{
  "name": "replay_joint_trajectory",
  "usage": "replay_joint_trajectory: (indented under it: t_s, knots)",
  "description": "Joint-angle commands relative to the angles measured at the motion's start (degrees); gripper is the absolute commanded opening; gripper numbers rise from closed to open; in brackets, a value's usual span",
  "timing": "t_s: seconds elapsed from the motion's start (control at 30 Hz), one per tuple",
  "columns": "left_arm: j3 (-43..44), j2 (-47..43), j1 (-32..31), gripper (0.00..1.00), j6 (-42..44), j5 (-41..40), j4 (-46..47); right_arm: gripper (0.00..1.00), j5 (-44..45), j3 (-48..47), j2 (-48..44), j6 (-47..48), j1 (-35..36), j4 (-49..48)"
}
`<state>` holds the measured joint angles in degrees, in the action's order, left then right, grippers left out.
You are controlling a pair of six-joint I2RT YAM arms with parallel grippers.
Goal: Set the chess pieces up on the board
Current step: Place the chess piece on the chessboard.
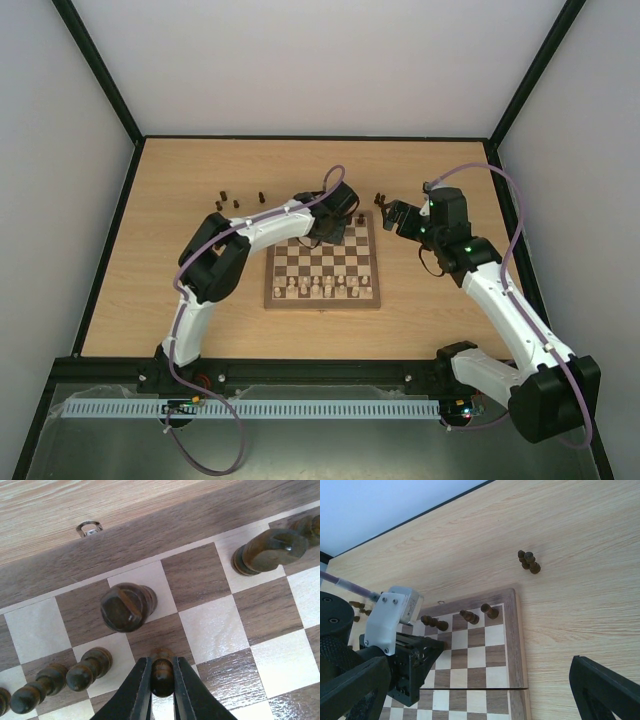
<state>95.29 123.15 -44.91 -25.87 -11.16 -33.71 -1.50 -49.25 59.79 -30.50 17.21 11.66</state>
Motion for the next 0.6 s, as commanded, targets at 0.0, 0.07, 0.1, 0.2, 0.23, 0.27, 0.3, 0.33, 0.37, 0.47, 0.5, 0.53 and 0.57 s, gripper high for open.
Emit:
replay_joint_trajectory:
  t_s: [0.0, 0.07, 0.1, 0.2, 0.23, 0.27, 0.3, 0.33, 0.37, 0.47, 0.5, 0.53, 0.57]
  knots:
    - [1.63, 1.60, 0.52, 0.06, 0.91, -1.06, -0.31, 0.99, -0.84, 0.50, 0.41, -0.17, -0.19, 0.47]
    - [1.75, 1.86, 0.52, 0.06, 0.98, -1.06, -0.14, 0.99, -0.95, 0.60, 0.49, -0.17, -0.21, 0.39]
    - [1.81, 1.97, 0.52, 0.07, 0.99, -1.07, -0.08, 0.98, -1.08, 0.54, 0.58, -0.13, -0.24, 0.38]
    - [1.88, 2.30, 0.61, 0.08, 1.08, -1.06, 0.05, 0.99, -1.41, 0.62, 0.68, -0.17, -0.25, 0.31]
    - [1.92, 2.42, 0.61, 0.08, 1.13, -1.14, 0.15, 0.99, -1.52, 0.62, 0.74, -0.17, -0.25, 0.30]
    - [1.87, 2.47, 0.61, 0.08, 1.10, -1.15, 0.23, 0.99, -1.58, 0.57, 0.76, -0.17, -0.19, 0.29]
    - [1.84, 2.46, 0.61, 0.09, 1.13, -1.21, 0.32, 0.99, -1.64, 0.63, 0.81, -0.17, -0.21, 0.22]
    - [1.85, 2.38, 0.61, 0.09, 1.09, -1.35, 0.41, 0.99, -1.85, 0.65, 0.85, -0.17, -0.20, 0.23]
    - [1.88, 2.36, 0.61, 0.10, 1.08, -1.33, 0.41, 0.99, -1.91, 0.57, 0.93, -0.15, -0.20, 0.22]
    - [1.88, 2.06, 0.61, 0.13, 1.02, -1.75, 0.21, 0.99, -2.26, 0.63, 0.94, -0.13, -0.20, 0.22]
    - [1.77, 1.82, 0.61, 0.14, 0.95, -1.99, 0.15, 0.99, -2.28, 0.59, 0.94, -0.17, -0.19, 0.16]
    - [1.67, 1.59, 0.61, 0.15, 0.99, -2.09, 0.09, 0.99, -2.36, 0.62, 0.94, -0.17, -0.18, 0.12]
    - [1.54, 1.30, 0.61, 0.17, 0.86, -2.18, 0.06, 0.99, -2.59, 0.64, 0.99, -0.15, -0.20, 0.12]
